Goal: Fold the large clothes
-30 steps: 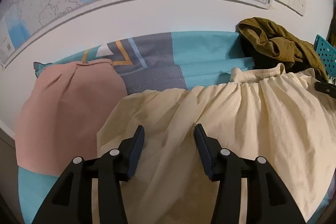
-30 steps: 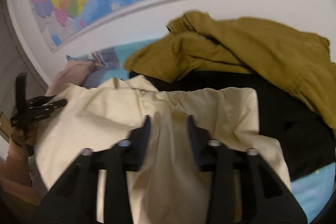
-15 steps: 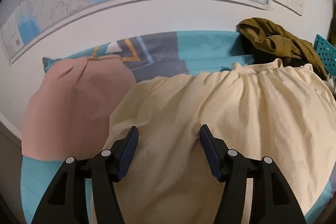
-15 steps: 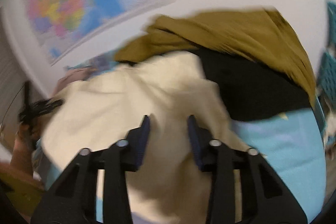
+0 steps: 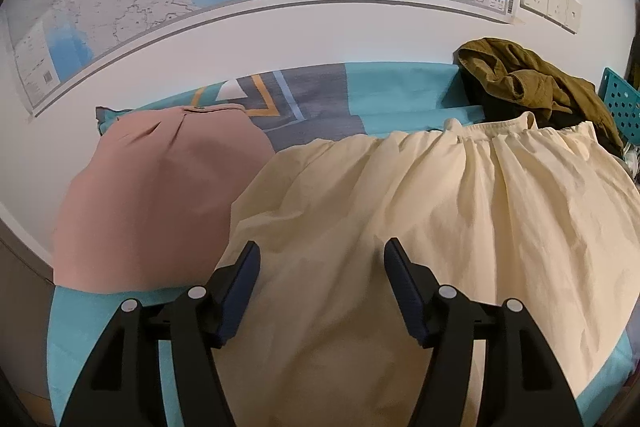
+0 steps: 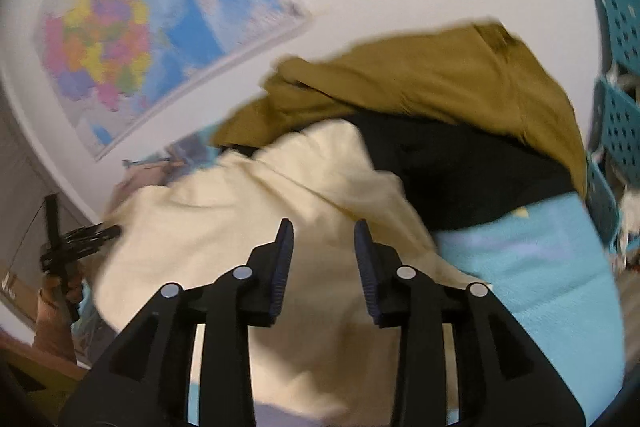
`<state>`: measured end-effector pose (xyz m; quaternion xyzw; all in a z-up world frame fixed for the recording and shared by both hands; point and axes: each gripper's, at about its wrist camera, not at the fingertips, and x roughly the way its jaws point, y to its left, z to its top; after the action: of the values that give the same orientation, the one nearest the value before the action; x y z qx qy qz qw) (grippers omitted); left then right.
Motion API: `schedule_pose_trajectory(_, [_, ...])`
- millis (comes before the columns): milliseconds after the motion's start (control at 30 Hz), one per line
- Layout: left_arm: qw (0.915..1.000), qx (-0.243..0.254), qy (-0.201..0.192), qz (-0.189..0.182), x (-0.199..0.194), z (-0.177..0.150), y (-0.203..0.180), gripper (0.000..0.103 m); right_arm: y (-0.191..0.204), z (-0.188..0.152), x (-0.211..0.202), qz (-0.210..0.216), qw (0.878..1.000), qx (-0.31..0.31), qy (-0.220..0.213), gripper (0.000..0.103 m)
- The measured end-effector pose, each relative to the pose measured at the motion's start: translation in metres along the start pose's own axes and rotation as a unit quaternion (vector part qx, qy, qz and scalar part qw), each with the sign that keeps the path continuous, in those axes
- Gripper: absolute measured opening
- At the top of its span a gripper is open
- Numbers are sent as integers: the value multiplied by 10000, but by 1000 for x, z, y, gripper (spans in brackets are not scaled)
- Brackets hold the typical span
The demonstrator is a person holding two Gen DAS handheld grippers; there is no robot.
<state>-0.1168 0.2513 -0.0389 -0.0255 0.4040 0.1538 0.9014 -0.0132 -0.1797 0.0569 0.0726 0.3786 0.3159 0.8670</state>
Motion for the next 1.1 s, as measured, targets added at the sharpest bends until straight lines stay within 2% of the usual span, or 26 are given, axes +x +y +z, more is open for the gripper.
schedule_pose_trajectory(67, [10000, -51, -1, -6, -2, -3, 2, 62, 16, -1, -7, 168, 9995, -258, -72, 46])
schedule_pose_trajectory(133, [9999, -138, -18, -43, -5, -7, 7, 62, 31, -5, 1, 405, 9981, -462, 106, 46])
schedule_pose_trajectory(233, [9992, -346, -48, -200, -12, -12, 20, 64, 42, -18, 31, 347, 9951, -711, 601, 45])
schedule_pose_trajectory(300, [9976, -567, -156, -354, -22, -19, 35, 68, 35, -25, 46, 263, 9950, -621, 741, 41])
schedule_pose_trajectory(333, [9971, -664, -161, -332, -26, -22, 42, 68, 28, -26, 55, 122, 9953, -554, 784, 32])
schedule_pose_trajectory(367, [9968, -726, -157, -304, -29, -25, 48, 68, 22, -26, 60, 100, 9956, -438, 821, 28])
schedule_pose_trajectory(500, [9930, -1037, -81, -562, -41, -43, 74, 68, 13, -28, 68, 121, 9959, -278, 854, 25])
schedule_pose_trajectory(600, [9920, -1041, 11, -719, -44, -56, 78, 69, 17, -26, 64, 66, 9959, -283, 860, 29])
schedule_pose_trajectory(667, [9905, -1027, 112, -904, -44, -66, 77, 69, 23, -24, 53, 79, 9967, -255, 763, 38])
schedule_pose_trajectory(700, [9904, -1005, 126, -944, -45, -70, 77, 69, 27, -22, 49, 95, 9970, -288, 713, 39])
schedule_pose_trajectory(767, [9893, -964, 147, -1086, -44, -76, 76, 69, 40, -21, 33, 184, 9975, -452, 504, 43])
schedule_pose_trajectory(833, [9869, -1074, 233, -1181, -38, -80, 77, 68, 54, -19, 20, 376, 9969, -599, 352, 43])
schedule_pose_trajectory(900, [9838, -1203, 353, -1279, -26, -81, 77, 62, 70, -18, 14, 567, 9949, -794, 257, 49])
schedule_pose_trajectory(933, [9828, -1241, 414, -1303, -19, -81, 76, 61, 81, -19, 15, 690, 9928, -933, 279, 54])
schedule_pose_trajectory(1067, [9849, -1237, 457, -1121, -9, -80, 67, 68, 117, -35, 42, 939, 9822, -1475, 685, 54])
schedule_pose_trajectory(1100, [9870, -1189, 472, -968, -10, -78, 64, 72, 121, -40, 53, 914, 9801, -1551, 840, 54])
